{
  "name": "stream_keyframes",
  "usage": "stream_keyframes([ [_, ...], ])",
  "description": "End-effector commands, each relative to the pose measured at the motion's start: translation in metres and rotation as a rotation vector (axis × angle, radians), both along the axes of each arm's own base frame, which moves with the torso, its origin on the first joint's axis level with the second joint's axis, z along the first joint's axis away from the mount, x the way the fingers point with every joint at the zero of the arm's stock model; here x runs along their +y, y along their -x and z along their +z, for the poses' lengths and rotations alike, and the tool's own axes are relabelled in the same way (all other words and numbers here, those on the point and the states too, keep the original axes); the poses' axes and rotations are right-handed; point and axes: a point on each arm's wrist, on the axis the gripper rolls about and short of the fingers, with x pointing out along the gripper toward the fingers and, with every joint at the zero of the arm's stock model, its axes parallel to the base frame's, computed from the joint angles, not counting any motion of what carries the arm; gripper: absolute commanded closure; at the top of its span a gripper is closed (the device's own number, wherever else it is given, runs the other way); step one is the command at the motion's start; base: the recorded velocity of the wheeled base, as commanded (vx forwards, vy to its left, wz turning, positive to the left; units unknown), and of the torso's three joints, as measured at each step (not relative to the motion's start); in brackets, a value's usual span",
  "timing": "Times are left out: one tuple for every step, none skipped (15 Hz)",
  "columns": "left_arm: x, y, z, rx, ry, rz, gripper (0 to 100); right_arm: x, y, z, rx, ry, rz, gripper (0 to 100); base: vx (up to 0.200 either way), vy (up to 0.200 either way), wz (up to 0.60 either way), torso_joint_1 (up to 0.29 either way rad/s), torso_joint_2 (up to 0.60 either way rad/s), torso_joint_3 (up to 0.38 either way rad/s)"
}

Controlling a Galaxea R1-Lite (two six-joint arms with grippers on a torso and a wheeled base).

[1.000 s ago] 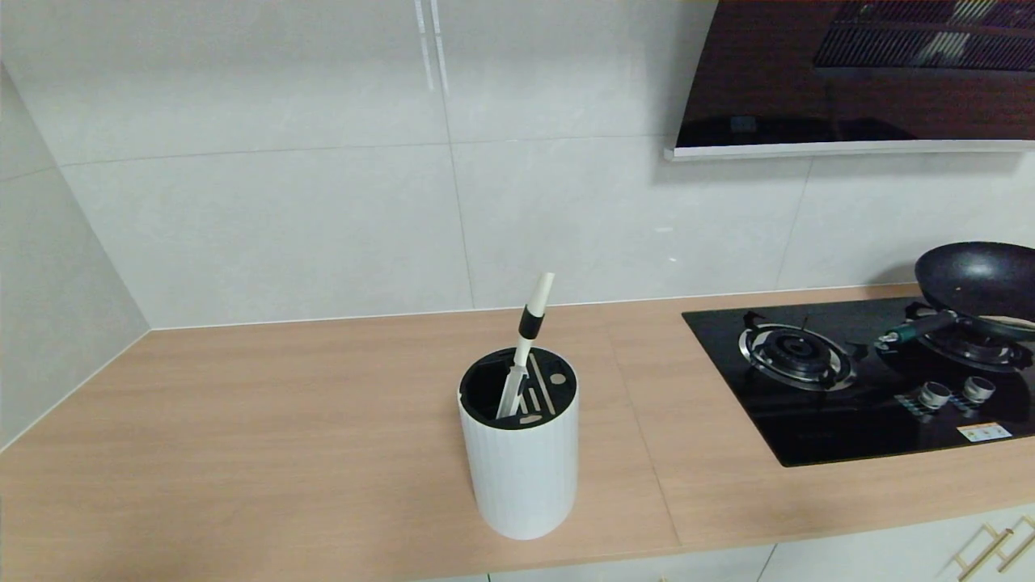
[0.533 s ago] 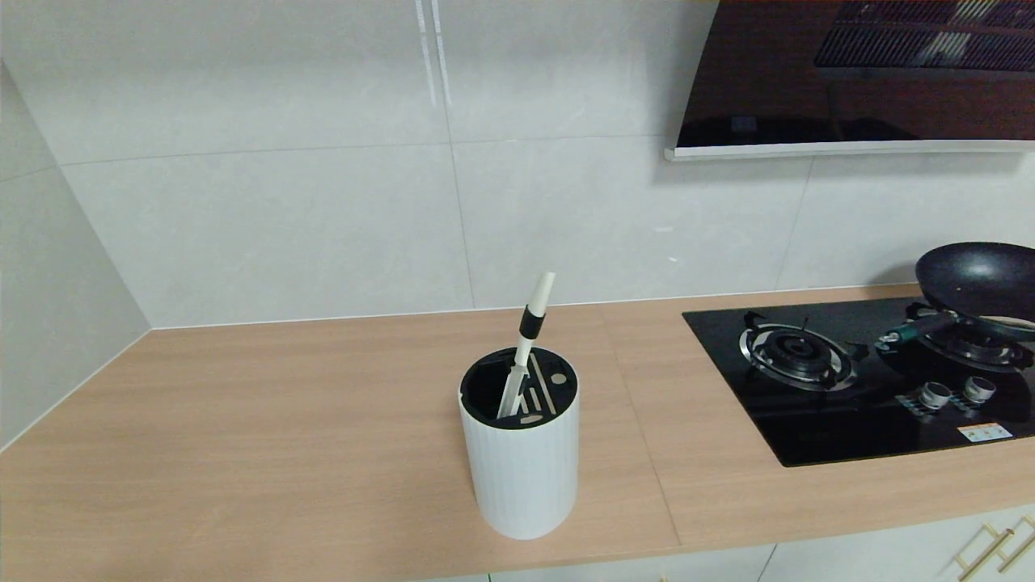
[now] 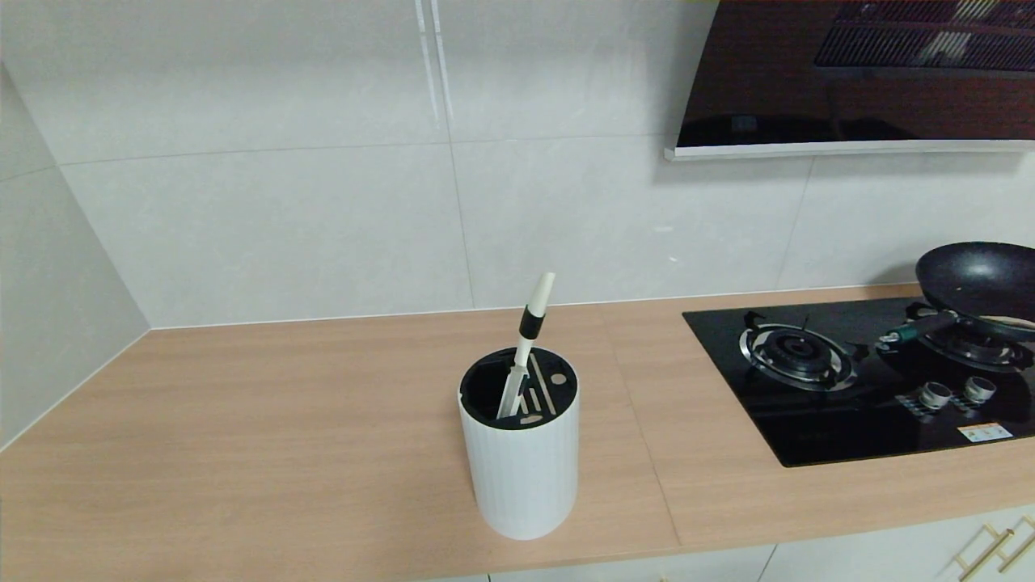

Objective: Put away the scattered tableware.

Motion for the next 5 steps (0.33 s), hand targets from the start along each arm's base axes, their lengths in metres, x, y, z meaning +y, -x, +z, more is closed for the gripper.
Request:
stream_keyframes([
  [0.0000,-0.0003,-0.0002,0.002,0.000,-0.001,0,0.0009,0.0001,-0.0025,0.029,0.001,0.042,0,0.000,0.000,0.00,0.000,0.00,0.000],
  [0.0000,-0.0003,-0.0002,0.001,0.005,-0.001,0,0.0010,-0.0002,-0.0020,0.018,0.009,0.050,0,0.000,0.000,0.00,0.000,0.00,0.000],
  [0.0000,-0.0003,-0.0002,0.001,0.005,-0.001,0,0.0010,-0.0002,-0.0020,0.019,0.006,0.050,0,0.000,0.000,0.00,0.000,0.00,0.000],
  [0.0000,-0.0003,-0.0002,0.001,0.005,-0.001,0,0.0010,-0.0002,-0.0020,0.019,0.006,0.050,0,0.000,0.000,0.00,0.000,0.00,0.000],
  [0.0000,-0.0003,-0.0002,0.001,0.005,-0.001,0,0.0010,-0.0001,-0.0020,0.017,0.006,0.050,0,0.000,0.000,0.00,0.000,0.00,0.000],
])
